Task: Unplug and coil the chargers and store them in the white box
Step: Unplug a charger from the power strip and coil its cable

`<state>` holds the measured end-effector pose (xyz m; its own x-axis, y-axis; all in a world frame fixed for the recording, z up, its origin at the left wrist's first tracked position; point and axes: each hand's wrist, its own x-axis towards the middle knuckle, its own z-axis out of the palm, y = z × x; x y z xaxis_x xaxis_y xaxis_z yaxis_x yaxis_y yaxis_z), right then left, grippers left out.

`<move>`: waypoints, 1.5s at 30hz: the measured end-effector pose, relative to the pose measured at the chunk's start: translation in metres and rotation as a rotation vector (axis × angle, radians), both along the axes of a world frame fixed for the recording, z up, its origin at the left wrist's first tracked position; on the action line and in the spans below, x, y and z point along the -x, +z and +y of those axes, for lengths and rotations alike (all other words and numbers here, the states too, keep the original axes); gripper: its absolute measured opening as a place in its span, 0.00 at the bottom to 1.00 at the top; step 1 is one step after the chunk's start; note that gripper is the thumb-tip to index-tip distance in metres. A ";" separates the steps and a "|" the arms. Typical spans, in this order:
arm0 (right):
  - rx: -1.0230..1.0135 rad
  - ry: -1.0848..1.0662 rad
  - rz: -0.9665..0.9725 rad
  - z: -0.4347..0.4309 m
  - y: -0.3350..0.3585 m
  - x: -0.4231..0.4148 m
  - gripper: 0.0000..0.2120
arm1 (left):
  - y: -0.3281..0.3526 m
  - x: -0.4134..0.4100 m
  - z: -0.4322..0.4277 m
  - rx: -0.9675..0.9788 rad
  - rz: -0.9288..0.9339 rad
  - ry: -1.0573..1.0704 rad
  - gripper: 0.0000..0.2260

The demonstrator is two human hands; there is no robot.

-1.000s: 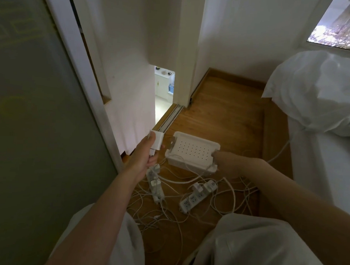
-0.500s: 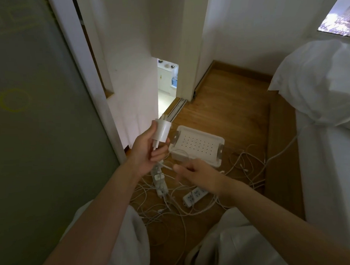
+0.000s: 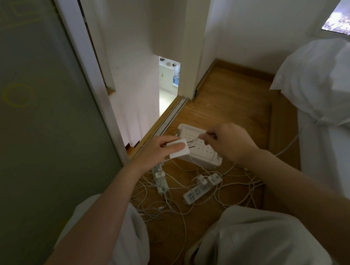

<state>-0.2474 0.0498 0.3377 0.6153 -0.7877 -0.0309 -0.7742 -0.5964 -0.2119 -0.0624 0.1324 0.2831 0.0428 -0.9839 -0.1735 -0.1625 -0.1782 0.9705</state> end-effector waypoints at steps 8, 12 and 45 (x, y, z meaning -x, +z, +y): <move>-0.081 -0.055 -0.268 0.024 -0.016 -0.011 0.16 | -0.009 -0.001 0.000 0.097 -0.356 0.061 0.07; -0.129 -0.049 -0.324 0.044 -0.027 -0.020 0.15 | -0.015 0.000 -0.006 0.035 -0.458 0.183 0.10; -0.311 0.052 0.120 -0.019 -0.056 0.007 0.19 | -0.011 0.008 -0.009 -0.065 0.010 0.002 0.05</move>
<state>-0.2541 0.0311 0.2822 0.6316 -0.6970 -0.3395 -0.7750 -0.5568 -0.2989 -0.0701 0.1235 0.2720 0.0426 -0.9705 -0.2373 -0.1525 -0.2411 0.9585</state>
